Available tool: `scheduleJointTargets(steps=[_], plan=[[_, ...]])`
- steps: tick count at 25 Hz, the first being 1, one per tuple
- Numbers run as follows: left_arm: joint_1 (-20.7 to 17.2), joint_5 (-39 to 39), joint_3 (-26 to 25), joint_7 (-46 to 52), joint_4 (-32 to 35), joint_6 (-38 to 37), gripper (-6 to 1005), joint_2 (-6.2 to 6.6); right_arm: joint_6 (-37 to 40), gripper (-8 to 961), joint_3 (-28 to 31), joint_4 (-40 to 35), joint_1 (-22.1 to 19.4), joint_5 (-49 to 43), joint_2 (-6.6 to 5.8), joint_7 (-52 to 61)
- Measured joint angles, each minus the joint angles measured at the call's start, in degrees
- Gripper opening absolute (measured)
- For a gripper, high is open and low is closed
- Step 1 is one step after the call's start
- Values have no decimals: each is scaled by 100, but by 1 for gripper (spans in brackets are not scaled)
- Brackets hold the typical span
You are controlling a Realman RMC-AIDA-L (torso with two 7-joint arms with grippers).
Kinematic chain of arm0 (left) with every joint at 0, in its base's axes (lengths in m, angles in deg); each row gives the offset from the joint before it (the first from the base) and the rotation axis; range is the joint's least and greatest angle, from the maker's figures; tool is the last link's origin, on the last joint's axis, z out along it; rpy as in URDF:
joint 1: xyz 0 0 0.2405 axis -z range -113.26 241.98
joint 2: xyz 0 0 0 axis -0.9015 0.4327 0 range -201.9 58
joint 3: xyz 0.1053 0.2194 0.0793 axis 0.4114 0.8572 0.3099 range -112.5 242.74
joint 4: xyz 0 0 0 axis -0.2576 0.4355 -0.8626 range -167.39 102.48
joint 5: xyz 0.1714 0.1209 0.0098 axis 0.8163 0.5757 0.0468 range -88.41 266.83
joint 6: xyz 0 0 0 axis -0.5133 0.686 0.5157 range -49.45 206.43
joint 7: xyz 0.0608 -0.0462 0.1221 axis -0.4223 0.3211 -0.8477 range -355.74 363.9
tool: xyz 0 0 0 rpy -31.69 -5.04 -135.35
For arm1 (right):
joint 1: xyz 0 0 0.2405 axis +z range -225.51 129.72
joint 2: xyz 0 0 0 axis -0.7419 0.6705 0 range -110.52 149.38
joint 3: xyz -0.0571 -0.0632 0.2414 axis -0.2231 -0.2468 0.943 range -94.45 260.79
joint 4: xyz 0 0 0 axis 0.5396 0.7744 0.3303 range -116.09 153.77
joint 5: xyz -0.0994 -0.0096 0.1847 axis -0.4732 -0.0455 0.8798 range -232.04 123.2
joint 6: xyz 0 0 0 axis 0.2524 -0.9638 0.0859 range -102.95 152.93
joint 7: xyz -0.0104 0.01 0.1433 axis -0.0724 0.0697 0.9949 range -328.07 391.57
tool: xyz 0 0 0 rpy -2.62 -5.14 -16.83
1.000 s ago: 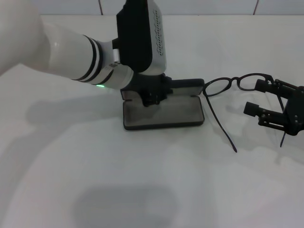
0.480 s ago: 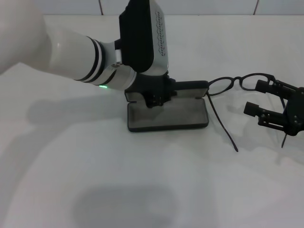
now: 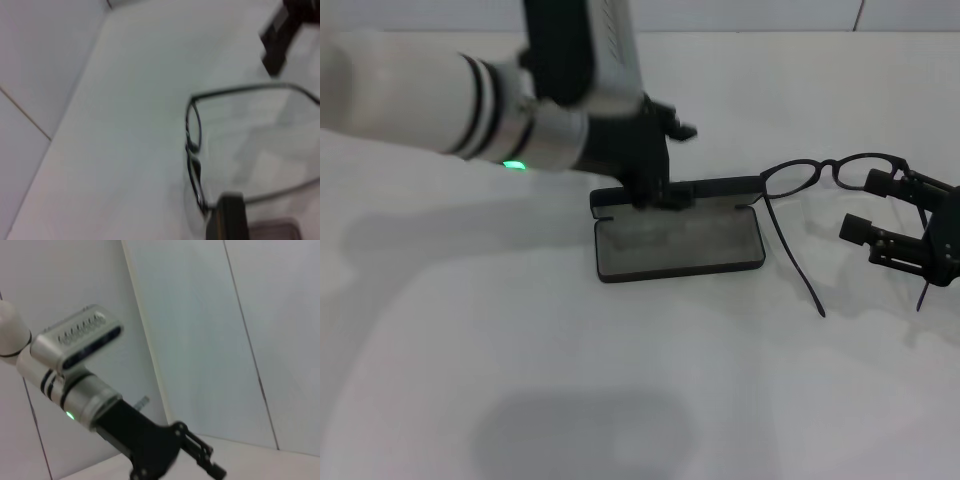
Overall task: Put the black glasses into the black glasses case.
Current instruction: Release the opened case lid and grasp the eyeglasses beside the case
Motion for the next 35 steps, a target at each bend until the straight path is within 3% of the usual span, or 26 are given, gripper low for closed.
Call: scheduleJointTargets(steps=[4, 7, 9, 12, 13, 15, 17, 19, 21, 25, 35], plan=[[-60, -1338, -1372, -222, 58, -1104, 518, 31, 17, 673, -1, 0, 30, 0, -19, 8], [-27, -2189, -2459, -381, -321, -2081, 757, 64, 35, 671, -1, -30, 46, 38, -37, 27], [19, -2743, -3112, -494, -859, -2789, 806, 156, 46, 670, -1, -66, 54, 80, -76, 46], [59, -3286, -3620, -709, -1925, -3586, 879, 457, 197, 669, -22, -94, 119, 92, -213, 69], [59, -3286, -3620, -709, -1925, -3586, 879, 457, 332, 668, -59, -102, 158, 54, -294, 70], [68, -3356, -3693, -1116, -2916, -4025, 878, 732, 710, 667, -145, -144, 253, -110, -500, 70], [6, -3068, -3694, -1625, -3684, -4308, 878, 872, 1109, 666, -198, -216, 363, -370, -677, 97], [-35, -2964, -3695, -1727, -3812, -4339, 877, 873, 1530, 665, -208, -265, 471, -622, -824, 138], [-274, -2689, -3722, -1929, -3918, -4340, 877, 774, 1805, 664, -210, -288, 553, -762, -902, 207], [-503, -2587, -3745, -2093, -3946, -4318, 876, 613, 1859, 663, -212, -317, 667, -1038, -875, 303], [-516, -2580, -3760, -2056, -4032, -4232, 875, 596, 1751, 658, -215, -478, 1071, -1667, -833, 623]])
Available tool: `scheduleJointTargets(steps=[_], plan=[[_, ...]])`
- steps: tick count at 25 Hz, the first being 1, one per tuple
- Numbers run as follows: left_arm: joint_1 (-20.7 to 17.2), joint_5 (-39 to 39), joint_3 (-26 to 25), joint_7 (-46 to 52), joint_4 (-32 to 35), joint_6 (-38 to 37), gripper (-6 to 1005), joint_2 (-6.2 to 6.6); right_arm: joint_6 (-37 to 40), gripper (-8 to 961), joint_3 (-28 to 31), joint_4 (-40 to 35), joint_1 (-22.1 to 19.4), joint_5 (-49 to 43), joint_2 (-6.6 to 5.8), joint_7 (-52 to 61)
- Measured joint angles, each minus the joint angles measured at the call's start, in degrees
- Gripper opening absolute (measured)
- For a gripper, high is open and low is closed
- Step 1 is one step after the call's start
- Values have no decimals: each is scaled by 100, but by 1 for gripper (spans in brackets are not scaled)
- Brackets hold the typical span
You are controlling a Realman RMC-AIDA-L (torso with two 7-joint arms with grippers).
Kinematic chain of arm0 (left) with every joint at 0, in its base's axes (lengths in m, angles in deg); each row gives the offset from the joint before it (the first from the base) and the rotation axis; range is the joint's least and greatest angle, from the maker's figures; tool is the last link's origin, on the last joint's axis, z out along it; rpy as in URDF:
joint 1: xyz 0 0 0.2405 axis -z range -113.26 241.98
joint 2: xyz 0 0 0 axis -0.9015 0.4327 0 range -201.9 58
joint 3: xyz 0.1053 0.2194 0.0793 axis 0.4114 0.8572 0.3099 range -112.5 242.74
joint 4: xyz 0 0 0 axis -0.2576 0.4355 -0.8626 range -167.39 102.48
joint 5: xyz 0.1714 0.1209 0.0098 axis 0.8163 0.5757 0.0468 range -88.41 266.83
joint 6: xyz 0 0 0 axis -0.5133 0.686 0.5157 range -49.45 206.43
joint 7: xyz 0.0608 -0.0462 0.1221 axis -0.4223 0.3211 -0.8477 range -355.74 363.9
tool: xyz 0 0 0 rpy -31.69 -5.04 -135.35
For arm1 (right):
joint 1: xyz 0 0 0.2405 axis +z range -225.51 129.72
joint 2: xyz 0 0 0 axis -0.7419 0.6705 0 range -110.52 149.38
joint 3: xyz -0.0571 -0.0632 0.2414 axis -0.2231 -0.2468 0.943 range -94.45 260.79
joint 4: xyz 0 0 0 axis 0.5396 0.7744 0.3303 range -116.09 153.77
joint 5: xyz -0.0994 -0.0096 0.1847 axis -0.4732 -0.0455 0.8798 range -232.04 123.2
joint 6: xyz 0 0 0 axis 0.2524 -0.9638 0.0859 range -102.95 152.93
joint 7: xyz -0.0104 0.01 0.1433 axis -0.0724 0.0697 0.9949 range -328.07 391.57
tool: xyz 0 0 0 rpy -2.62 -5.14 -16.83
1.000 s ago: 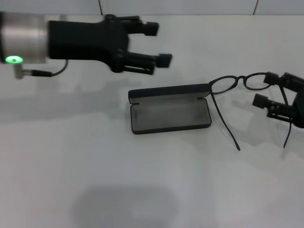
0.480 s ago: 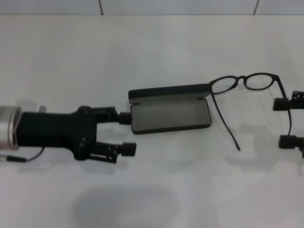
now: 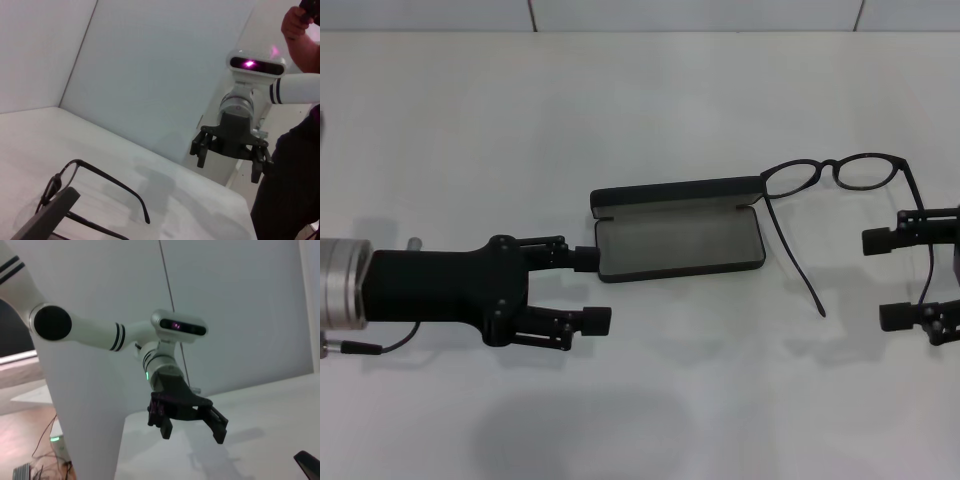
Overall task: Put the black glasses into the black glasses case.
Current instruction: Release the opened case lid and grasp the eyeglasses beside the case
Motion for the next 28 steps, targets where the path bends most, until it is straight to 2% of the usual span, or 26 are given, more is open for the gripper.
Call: scheduleJointTargets(steps=[4, 7, 10, 13, 17, 19, 20, 21, 22, 24, 26, 28], plan=[[35, 0, -2, 8, -63, 82, 875, 3, 51, 656, -18, -788, 57, -227, -2, 561], [37, -1, -5, 14, -65, 119, 874, 25, 144, 654, -22, -1757, 196, -440, -16, 1505], [39, 2, -1, 13, -67, 201, 874, 39, 230, 653, -33, -2871, 530, -985, -42, 2699], [50, 38, 3, 16, -80, 302, 874, 41, 411, 651, -142, -3787, 1029, -1951, -21, 3586], [66, 74, -8, 21, -103, 325, 874, 15, 418, 650, -619, -4351, 1685, -3163, 76, 4246], [68, 77, -7, 19, -111, 337, 874, 8, 189, 649, -1047, -4428, 2065, -3938, 220, 4514], [72, 78, -8, 18, -114, 353, 874, 6, 25, 648, -1281, -4412, 2217, -4306, 348, 4565], [85, 79, -8, 16, -122, 379, 874, 6, -82, 648, -1391, -4401, 2283, -4495, 419, 4579], [104, 80, -5, 11, -139, 408, 875, 6, -262, 647, -1618, -4360, 2356, -4798, 574, 4579], [159, 81, 8, -8, -192, 449, 875, 1, -666, 646, -1957, -4225, 2403, -5189, 795, 4540], [215, 81, 16, -41, -258, 483, 875, -9, -1095, 645, -2267, -3934, 2407, -5333, 896, 4521], [235, 82, 18, -56, -287, 525, 874, -32, -1539, 644, -2537, -3614, 2407, -5354, 931, 4520]])
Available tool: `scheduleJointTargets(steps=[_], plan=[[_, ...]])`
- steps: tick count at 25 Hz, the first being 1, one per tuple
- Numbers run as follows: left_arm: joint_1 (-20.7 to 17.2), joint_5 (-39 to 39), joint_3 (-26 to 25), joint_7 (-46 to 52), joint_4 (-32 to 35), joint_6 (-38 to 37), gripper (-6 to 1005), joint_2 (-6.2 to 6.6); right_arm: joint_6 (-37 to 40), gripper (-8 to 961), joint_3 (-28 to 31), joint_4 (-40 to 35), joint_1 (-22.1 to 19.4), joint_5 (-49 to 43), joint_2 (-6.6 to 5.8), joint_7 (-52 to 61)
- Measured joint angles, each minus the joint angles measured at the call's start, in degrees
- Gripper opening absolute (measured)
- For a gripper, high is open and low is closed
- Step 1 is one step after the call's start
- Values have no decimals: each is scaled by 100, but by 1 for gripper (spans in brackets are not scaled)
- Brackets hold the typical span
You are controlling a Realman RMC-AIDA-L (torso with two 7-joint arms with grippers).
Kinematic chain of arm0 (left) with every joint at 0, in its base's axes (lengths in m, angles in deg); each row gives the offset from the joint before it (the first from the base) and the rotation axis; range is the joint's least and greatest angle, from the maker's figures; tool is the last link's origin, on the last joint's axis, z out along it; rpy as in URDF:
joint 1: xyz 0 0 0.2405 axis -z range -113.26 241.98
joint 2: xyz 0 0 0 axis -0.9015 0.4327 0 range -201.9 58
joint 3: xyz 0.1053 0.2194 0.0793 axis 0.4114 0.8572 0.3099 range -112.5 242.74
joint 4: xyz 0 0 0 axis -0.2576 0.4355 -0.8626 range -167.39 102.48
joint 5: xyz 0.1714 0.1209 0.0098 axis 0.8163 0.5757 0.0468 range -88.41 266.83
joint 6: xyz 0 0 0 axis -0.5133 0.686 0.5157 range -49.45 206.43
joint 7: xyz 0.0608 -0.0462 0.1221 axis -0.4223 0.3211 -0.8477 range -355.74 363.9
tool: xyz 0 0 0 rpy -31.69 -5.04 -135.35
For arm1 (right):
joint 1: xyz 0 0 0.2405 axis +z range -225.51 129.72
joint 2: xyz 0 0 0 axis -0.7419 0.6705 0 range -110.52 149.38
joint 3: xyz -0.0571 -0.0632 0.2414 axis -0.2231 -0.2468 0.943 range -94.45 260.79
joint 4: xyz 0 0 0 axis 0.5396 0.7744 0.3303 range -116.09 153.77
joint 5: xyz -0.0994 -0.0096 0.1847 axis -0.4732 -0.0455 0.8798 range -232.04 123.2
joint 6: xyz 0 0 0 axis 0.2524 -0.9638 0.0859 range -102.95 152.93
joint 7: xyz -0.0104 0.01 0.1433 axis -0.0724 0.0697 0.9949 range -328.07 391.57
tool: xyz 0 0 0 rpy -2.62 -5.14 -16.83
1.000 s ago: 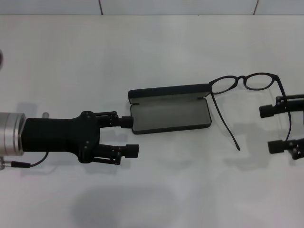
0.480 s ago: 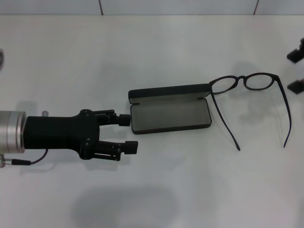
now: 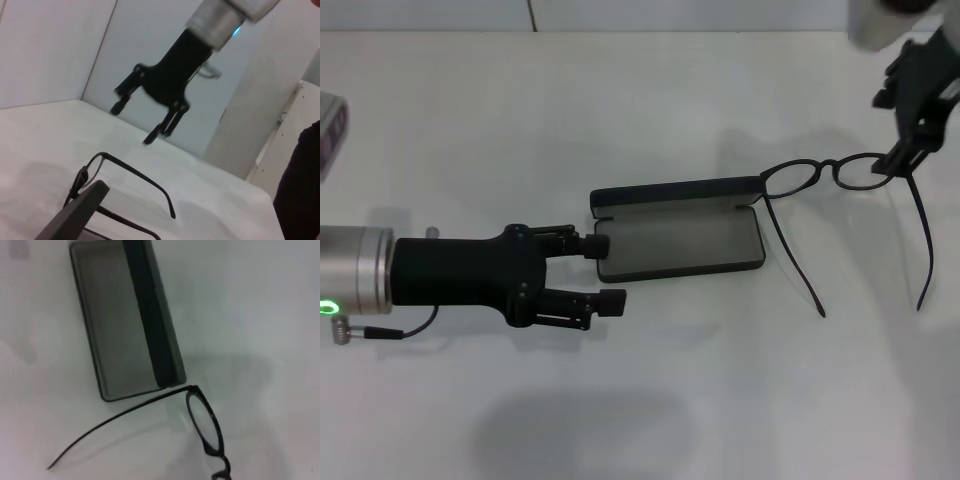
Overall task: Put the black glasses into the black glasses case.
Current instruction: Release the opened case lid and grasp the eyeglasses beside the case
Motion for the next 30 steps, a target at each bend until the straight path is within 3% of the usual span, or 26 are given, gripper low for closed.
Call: scheduleJointTargets(steps=[11, 22, 30], plan=[[-60, 52, -18, -1, -123, 182, 875, -48, -1599, 639, -620, 1261, 67, 435, 42, -144], [-32, 52, -24, 65, -154, 230, 874, -78, -2468, 449, -1086, 1965, 96, 660, 53, -146], [-33, 42, -25, 68, -154, 253, 875, -105, -2823, 383, -1270, 2300, 131, 744, 53, -150]])
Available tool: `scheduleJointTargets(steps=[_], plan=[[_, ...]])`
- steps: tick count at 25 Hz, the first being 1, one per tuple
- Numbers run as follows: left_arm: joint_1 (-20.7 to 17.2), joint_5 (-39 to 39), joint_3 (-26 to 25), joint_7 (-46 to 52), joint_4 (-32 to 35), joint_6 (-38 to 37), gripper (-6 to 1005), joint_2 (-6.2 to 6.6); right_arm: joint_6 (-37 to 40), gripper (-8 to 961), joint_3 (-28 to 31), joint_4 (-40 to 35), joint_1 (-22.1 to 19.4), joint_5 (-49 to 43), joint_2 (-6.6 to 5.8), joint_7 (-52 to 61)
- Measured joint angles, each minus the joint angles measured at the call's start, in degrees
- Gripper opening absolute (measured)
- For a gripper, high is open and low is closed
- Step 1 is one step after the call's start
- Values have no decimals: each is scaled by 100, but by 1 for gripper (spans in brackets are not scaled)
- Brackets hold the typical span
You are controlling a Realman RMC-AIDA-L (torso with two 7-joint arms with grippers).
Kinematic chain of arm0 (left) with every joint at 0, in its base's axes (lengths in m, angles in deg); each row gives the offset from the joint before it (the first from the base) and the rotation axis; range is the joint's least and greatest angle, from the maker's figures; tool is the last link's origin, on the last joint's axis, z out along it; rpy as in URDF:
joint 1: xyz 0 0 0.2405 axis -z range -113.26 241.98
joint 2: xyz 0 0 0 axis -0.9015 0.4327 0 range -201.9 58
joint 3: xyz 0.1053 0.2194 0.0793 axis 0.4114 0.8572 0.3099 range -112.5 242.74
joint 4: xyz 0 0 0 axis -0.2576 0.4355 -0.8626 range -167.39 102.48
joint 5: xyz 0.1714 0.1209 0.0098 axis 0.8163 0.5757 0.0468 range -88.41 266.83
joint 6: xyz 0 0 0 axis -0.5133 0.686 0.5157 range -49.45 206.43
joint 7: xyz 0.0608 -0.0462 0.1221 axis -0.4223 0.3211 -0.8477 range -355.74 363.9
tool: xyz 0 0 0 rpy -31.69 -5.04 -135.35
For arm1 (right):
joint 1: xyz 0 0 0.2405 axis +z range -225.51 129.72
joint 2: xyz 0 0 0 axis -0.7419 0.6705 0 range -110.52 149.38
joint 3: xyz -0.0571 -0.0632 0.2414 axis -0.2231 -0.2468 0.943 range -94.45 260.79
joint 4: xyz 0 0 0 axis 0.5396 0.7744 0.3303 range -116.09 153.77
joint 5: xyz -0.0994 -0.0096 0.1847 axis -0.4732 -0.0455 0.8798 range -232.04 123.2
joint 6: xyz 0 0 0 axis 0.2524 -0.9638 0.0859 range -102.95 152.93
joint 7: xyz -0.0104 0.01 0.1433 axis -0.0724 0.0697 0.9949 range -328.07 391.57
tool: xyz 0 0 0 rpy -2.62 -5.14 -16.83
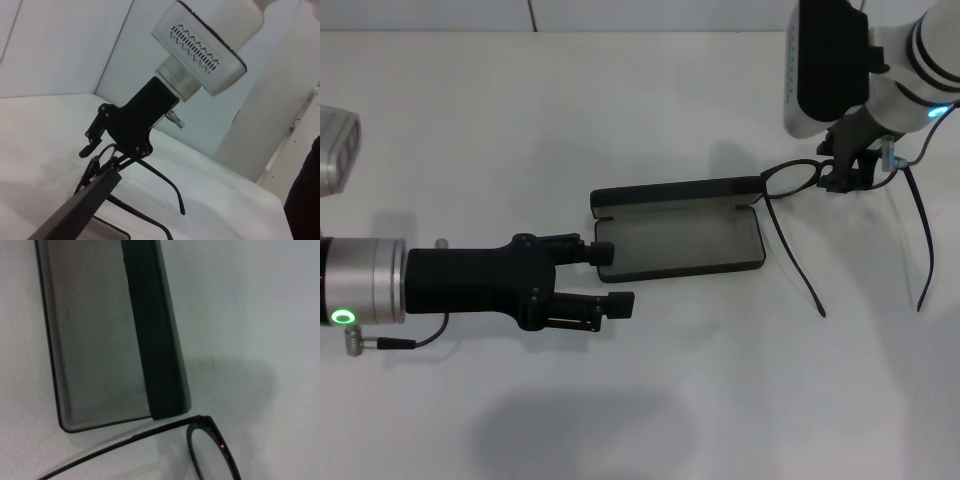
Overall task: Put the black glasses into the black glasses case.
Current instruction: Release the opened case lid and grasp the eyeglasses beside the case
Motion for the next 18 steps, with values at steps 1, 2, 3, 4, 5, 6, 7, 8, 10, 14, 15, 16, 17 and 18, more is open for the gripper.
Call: scheduleJointTargets(steps=[1, 2, 3, 4, 5, 6, 7, 8, 10, 14, 15, 16, 17, 18], plan=[[0, -3, 0, 1, 0, 3, 875, -1, -32, 383, -16, 14, 0, 20, 0, -4], [0, -5, 0, 3, 0, 8, 875, 0, -61, 382, -19, 31, 0, 41, 0, -9], [0, -9, 0, 5, 0, 12, 874, -1, -96, 381, -23, 59, -1, 57, -1, -16], [0, -11, 0, 6, 0, 14, 874, -1, -123, 380, -24, 84, -1, 61, 0, -17], [0, -14, 0, 7, 0, 18, 874, -1, -158, 379, -27, 120, 3, 69, 0, -18], [0, -16, 0, 7, 0, 20, 874, -1, -188, 356, -33, 156, 7, 82, -1, -19], [0, -17, 0, 7, 0, 23, 875, -1, -214, 333, -45, 182, 11, 104, -1, -20], [0, -17, 0, 8, 0, 34, 875, -1, -223, 310, -53, 195, 10, 118, -1, -22], [0, -17, 0, 8, 1, 45, 875, -1, -236, 265, -68, 214, 11, 141, -1, -24], [0, -17, 0, 8, 1, 53, 875, -1, -234, 193, -57, 212, -4, 143, -1, -24], [0, -17, 0, 8, 1, 56, 875, -1, -222, 177, -45, 190, -18, 145, 0, -23], [0, -17, 0, 8, 1, 59, 875, 0, -209, 161, -40, 165, -30, 151, 0, -20], [0, -19, 0, 8, 1, 61, 875, -1, -172, 159, -28, 84, -62, 169, -2, -12], [0, -22, 0, 8, 1, 63, 875, 1, -116, 158, 9, -16, -106, 182, -8, -2]])
